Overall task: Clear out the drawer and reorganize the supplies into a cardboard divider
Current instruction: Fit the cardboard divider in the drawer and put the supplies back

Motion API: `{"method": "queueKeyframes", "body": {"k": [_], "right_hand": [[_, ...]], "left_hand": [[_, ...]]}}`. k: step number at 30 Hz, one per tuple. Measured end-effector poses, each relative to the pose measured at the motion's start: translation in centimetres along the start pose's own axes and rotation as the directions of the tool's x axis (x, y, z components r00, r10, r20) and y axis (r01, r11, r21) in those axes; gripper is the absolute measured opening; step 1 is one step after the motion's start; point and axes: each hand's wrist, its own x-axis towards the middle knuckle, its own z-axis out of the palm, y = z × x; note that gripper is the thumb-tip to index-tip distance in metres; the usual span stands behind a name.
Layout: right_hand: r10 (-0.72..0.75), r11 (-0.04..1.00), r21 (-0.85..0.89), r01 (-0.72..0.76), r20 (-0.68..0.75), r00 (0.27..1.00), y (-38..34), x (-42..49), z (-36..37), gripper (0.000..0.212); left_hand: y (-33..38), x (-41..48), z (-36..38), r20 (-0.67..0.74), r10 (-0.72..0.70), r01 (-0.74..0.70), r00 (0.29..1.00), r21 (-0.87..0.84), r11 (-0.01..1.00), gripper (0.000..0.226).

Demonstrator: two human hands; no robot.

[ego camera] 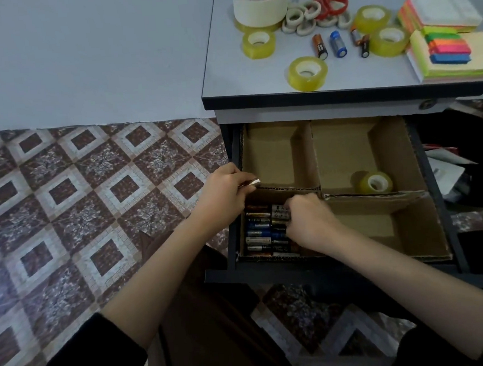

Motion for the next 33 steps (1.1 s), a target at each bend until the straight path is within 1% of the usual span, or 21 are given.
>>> {"method": "queueKeyframes", "body": {"k": [1, 3, 5, 6, 8, 10, 11, 14, 17, 19, 22, 24, 30, 33], "right_hand": [[-0.016, 1.0, 0.004, 0.017, -0.066, 0.998, 0.2, 0.0, -0.5, 0.024], [-0.062, 0.998, -0.002, 0.062, -0.185, 0.981, 1.0, 0.3, -1.9, 0.02], [-0.147, 0.989, -0.039, 0.141, -0.257, 0.955, 2.2, 0.9, -3.1, 0.015], [-0.187, 0.982, -0.067, 0.175, -0.277, 0.943, 2.8, 1.3, -3.4, 0.015], [-0.235, 0.971, -0.103, 0.214, -0.281, 0.931, 4.1, 1.8, -3.6, 0.021], [-0.268, 0.963, -0.102, 0.251, -0.245, 0.932, 5.0, 2.4, -3.3, 0.025], [-0.286, 0.958, -0.09, 0.272, -0.224, 0.932, 5.4, 2.6, -3.2, 0.024], [-0.319, 0.947, -0.017, 0.321, -0.181, 0.93, 6.2, 3.5, -3.5, 0.02], [-0.338, 0.936, 0.036, 0.351, -0.188, 0.922, 6.7, 4.3, -3.3, 0.016], [-0.339, 0.934, 0.049, 0.354, -0.191, 0.921, 7.0, 4.6, -2.9, 0.016], [-0.355, 0.922, 0.089, 0.377, -0.198, 0.914, 7.2, 4.8, -2.8, 0.016], [-0.367, 0.911, 0.113, 0.397, -0.219, 0.904, 7.3, 4.8, -2.8, 0.015], [-0.392, 0.889, 0.145, 0.435, -0.253, 0.885, 7.6, 5.0, -2.5, 0.015], [-0.383, 0.888, 0.157, 0.433, -0.269, 0.884, 7.8, 5.1, -2.3, 0.015]], "left_hand": [[0.2, 0.0, -0.5, 0.044, 0.012, -0.012, 0.999, 0.003, 1.0, 0.026], [0.7, 0.0, -1.3, 0.136, 0.048, -0.051, 0.99, 0.018, 0.999, 0.025], [1.5, -0.1, -1.7, 0.187, 0.087, -0.092, 0.978, 0.018, 0.996, 0.023], [1.9, -0.1, -1.7, 0.196, 0.106, -0.111, 0.975, 0.012, 0.994, 0.022], [2.8, 0.2, -1.6, 0.202, 0.132, -0.134, 0.97, -0.006, 0.991, 0.021], [3.3, 0.6, -1.5, 0.236, 0.129, -0.128, 0.963, -0.019, 0.992, 0.021], [3.5, 0.8, -1.3, 0.28, 0.122, -0.121, 0.952, -0.022, 0.992, 0.021], [3.9, 1.0, -1.0, 0.439, 0.116, -0.118, 0.891, -0.023, 0.993, 0.023], [3.9, 1.1, -0.8, 0.554, 0.071, -0.106, 0.83, 0.031, 0.994, 0.024], [3.8, 1.0, -0.1, 0.654, 0.055, -0.162, 0.755, 0.104, 0.981, 0.023], [3.7, 0.8, 1.8, 0.788, 0.028, -0.3, 0.615, 0.201, 0.933, 0.024], [3.5, 1.1, 2.9, 0.822, -0.021, -0.315, 0.57, 0.242, 0.918, 0.023], [3.1, 1.5, 3.7, 0.849, -0.096, -0.351, 0.52, 0.314, 0.882, 0.024], [3.1, 1.3, 3.7, 0.839, -0.092, -0.363, 0.536, 0.328, 0.872, 0.027]]}}
